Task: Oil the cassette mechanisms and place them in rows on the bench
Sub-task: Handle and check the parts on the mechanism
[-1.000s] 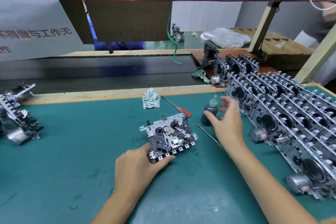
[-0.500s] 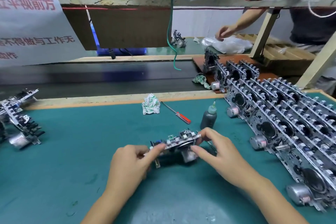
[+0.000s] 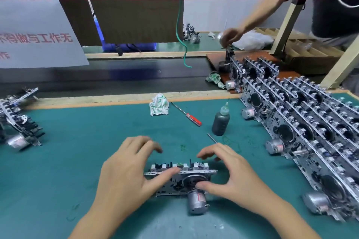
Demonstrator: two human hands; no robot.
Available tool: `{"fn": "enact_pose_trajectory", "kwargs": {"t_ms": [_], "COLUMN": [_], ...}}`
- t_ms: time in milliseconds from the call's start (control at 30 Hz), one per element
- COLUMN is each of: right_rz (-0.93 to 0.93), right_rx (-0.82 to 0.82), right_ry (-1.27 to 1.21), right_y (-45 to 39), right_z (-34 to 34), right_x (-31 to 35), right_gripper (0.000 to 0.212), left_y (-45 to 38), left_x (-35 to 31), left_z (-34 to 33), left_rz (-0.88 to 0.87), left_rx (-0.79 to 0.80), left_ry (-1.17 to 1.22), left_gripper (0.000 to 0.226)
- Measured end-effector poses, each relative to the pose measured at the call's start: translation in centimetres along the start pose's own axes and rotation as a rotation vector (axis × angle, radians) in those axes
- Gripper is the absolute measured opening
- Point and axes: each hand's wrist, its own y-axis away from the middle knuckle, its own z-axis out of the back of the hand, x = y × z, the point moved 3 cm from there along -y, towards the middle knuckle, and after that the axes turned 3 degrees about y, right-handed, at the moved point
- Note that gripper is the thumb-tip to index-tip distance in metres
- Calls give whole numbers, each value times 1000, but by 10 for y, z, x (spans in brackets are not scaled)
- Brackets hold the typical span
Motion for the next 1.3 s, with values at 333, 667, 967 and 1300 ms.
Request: {"fn": "enact_pose_trajectory", "kwargs": {"t_ms": [333, 667, 967, 1300], "right_rz": [0, 21, 140, 235], "right_rx": [-1, -67, -219, -179], "right_ry": [-258, -334, 303, 467], "right_y": [-4, 3, 23, 29], "right_z": [-10, -15, -4, -7], "right_x": [4, 5, 1, -5], "right_gripper": [28, 31, 42, 35], "left_y": [-5, 5, 8, 8], "left_x": [-7, -9, -9, -9], "left_z": [-24, -25, -25, -26], "left_rz": [21, -26, 12, 31], "left_rx": [282, 248, 232, 230], "left_ry": [675, 711, 729, 737], "left_gripper": [28, 33, 25, 22]}}
